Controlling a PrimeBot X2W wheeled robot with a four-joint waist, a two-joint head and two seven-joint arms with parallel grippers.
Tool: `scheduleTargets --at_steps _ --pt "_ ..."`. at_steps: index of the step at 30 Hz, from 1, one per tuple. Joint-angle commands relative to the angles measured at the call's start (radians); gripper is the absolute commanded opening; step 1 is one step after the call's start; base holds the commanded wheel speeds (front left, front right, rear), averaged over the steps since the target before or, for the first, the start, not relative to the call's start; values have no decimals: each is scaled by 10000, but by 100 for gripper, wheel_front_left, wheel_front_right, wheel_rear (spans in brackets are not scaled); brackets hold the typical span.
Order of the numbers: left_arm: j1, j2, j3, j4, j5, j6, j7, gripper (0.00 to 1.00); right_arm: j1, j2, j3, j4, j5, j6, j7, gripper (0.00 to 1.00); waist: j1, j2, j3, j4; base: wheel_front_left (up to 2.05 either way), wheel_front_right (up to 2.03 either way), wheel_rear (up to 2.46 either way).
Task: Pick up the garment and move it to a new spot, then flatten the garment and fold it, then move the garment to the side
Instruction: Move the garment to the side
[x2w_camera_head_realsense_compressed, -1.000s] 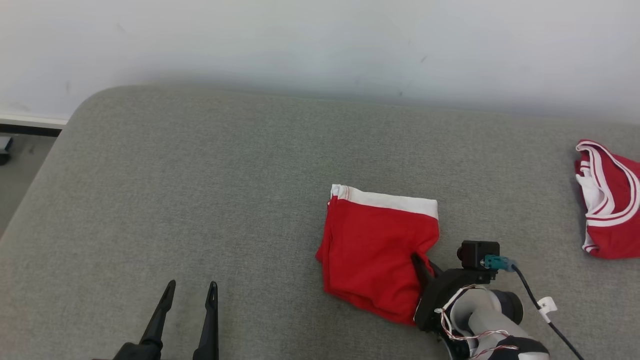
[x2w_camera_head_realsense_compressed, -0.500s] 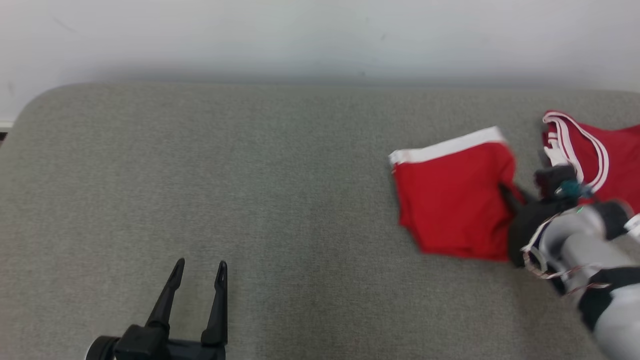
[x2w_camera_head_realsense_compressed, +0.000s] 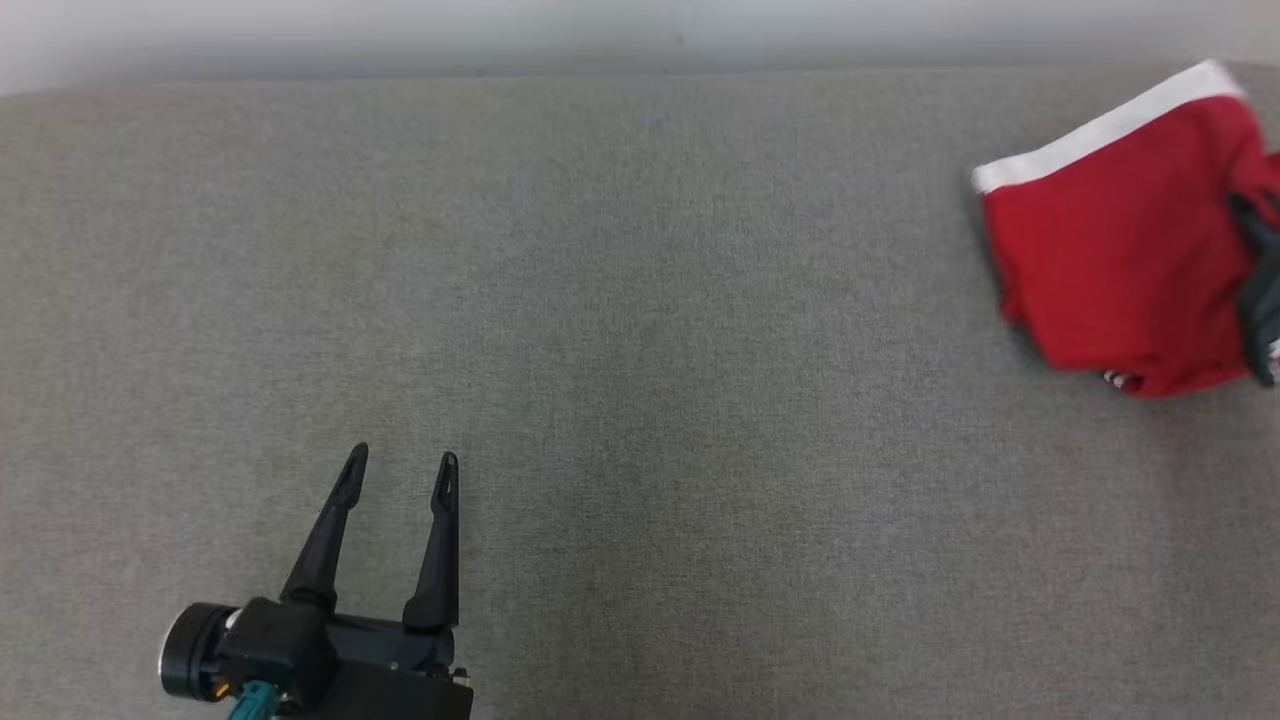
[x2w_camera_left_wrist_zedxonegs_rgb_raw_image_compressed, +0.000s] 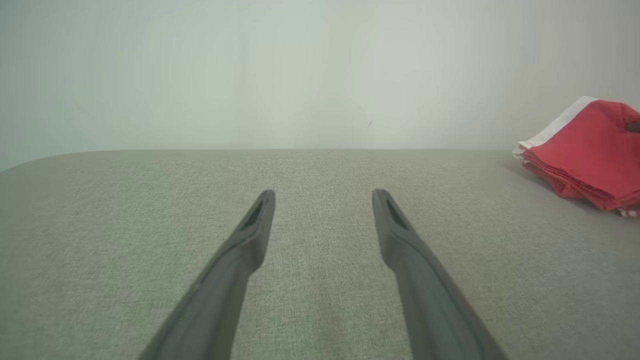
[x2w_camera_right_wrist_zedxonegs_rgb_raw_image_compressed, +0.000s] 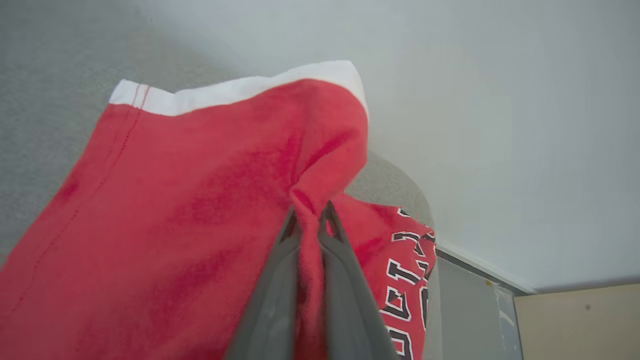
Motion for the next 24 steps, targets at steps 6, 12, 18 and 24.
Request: scheduleTargets --at_steps 6,12,18,24 --pt "-238 -5 48 -197 131 13 -13 100 -744 -1075 442 -99 532 -23 366 0 -2 -2 520 -226 0 0 0" --pt "-391 20 -7 -309 129 13 -13 100 -943 -1562 731 13 612 -23 440 0 -2 -2 706 -232 0 0 0" --pt "-489 123 -17 -392 146 13 -13 100 -1246 -1708 981 175 481 -23 315 0 -2 -2 877 -227 0 0 0" --pt "-549 153 -27 -412 171 13 -13 100 -1451 -1565 1193 491 278 -23 111 0 -2 -2 979 -134 0 0 0"
